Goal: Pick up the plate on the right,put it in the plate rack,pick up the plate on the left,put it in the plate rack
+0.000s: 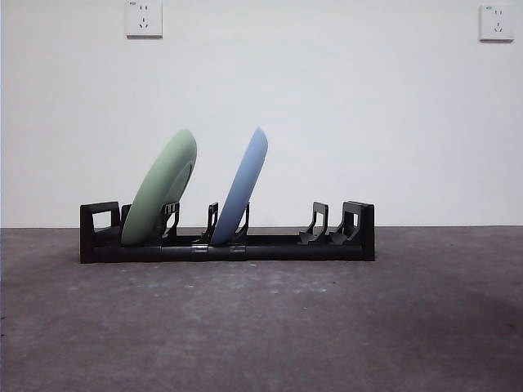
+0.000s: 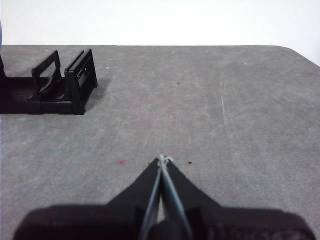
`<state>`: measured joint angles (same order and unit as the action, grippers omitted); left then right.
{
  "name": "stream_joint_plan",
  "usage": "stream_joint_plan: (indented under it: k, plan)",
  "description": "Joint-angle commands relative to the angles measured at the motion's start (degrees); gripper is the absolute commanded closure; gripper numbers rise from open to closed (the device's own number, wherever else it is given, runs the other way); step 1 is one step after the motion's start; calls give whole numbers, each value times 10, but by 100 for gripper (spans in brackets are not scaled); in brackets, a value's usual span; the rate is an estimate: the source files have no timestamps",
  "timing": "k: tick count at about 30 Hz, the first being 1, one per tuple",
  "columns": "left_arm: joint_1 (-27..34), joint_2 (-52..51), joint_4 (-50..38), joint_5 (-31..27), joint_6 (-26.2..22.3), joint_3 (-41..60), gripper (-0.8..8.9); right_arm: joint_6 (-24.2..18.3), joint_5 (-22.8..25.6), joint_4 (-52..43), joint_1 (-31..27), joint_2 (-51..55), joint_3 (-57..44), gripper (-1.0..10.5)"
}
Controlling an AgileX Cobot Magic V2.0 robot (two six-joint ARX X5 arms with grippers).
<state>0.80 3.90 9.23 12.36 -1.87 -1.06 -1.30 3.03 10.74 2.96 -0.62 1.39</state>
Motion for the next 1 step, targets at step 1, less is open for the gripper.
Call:
stream_joint_plan:
  k: [1]
  plan:
    - [0, 0, -5, -2, 3, 6, 817, -2, 0, -3, 0, 0, -6, 944]
